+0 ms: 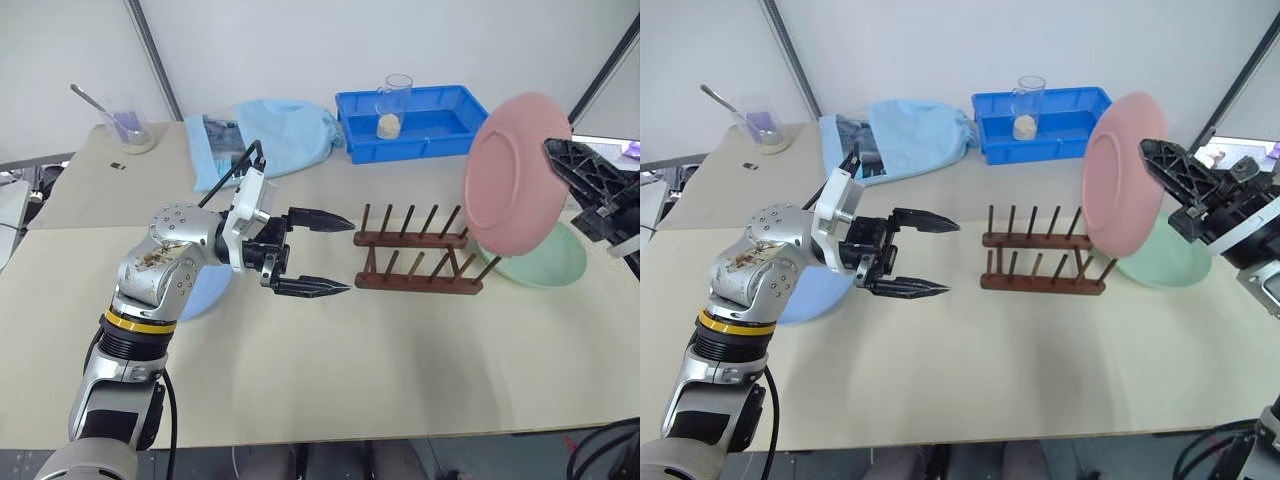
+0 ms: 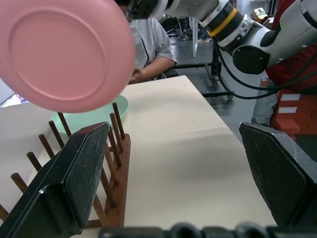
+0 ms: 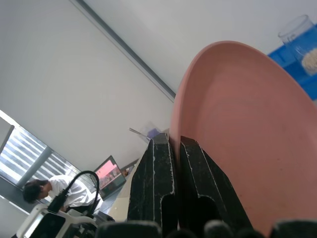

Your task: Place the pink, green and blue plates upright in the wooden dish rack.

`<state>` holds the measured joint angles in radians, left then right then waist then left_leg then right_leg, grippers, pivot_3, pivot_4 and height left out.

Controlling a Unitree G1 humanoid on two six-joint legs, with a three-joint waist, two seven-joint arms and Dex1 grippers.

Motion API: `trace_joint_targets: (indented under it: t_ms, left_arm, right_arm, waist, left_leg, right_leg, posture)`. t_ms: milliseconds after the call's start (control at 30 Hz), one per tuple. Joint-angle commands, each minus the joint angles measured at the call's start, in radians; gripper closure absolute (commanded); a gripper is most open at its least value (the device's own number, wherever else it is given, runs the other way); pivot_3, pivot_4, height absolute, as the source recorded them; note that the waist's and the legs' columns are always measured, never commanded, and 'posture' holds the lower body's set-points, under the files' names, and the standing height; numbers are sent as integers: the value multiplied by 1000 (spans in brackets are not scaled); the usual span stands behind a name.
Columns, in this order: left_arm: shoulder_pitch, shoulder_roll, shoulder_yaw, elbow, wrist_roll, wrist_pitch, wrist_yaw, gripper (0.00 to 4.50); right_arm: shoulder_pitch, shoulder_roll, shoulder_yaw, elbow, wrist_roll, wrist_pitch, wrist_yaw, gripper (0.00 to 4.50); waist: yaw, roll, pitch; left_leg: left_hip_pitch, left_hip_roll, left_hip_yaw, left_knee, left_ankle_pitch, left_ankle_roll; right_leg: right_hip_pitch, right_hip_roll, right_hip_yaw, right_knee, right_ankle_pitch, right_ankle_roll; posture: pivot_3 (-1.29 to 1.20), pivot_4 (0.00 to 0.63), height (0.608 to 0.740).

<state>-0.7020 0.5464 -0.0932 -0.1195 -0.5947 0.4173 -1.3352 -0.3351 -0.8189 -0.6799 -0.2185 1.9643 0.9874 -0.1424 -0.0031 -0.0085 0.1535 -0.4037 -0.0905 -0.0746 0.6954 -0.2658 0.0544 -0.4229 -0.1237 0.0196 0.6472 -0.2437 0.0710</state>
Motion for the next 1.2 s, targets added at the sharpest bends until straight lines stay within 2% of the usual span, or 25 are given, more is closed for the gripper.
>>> trace_joint_targets:
  t_ms: [33, 333, 533, 733, 967, 1100, 1200]
  left_arm:
    - [-5, -1, 11, -22, -14, -9, -4, 0]
    - [-7, -5, 19, -28, -32, 9, -3, 0]
    - [-2, -7, 18, -34, -36, 13, 8, 0]
    - [3, -7, 16, -41, -42, 16, 25, 0]
    - [3, -14, 14, -40, -41, 16, 36, 0]
    - [5, -16, 15, -41, -43, 17, 37, 0]
    - [5, -3, 8, -42, -49, 33, 22, 0]
  right_arm:
    - [25, -10, -40, -28, 8, -25, 13, 4489]
    - [49, -32, 27, -1, 6, -49, 15, 4489]
    - [1, -56, 92, 77, -49, -77, 13, 4489]
    - [-26, -64, 118, 113, -112, -90, -7, 2373]
    - [-71, -93, 71, 105, -194, -125, -21, 13]
    - [-101, -171, 36, 110, -263, -117, 37, 13]
    - [-60, -299, 14, 97, -384, -57, 197, 13]
  waist:
    - [0, 0, 0]
    - [-7, 0, 0]
    - [-8, 0, 0]
    - [-6, 0, 0]
    - [-7, 0, 0]
    - [-5, 0, 0]
    - [-3, 0, 0]
  left_leg:
    - [0, 0, 0, 0, 0, 0]
    - [1, 0, 0, 0, -1, 1]
    - [1, 0, 0, 0, 0, 1]
    - [0, 0, 0, 0, 0, 0]
    - [0, 0, 0, 0, 0, 0]
    - [0, 0, 0, 0, 0, 0]
    - [0, 0, 1, 0, 0, 0]
  right_leg:
    - [0, 0, 0, 0, 0, 0]
    - [0, 0, 0, 0, 0, 0]
    - [0, 0, 0, 0, 0, 0]
    - [0, 0, 0, 0, 0, 0]
    - [0, 0, 0, 0, 0, 0]
    - [0, 0, 0, 0, 0, 0]
    - [0, 0, 0, 0, 0, 0]
  posture:
    - [0, 150, 740]
    - [0, 150, 740]
    - [0, 150, 740]
    - [0, 150, 740]
    - [0, 150, 740]
    - [0, 150, 740]
    - [0, 150, 740]
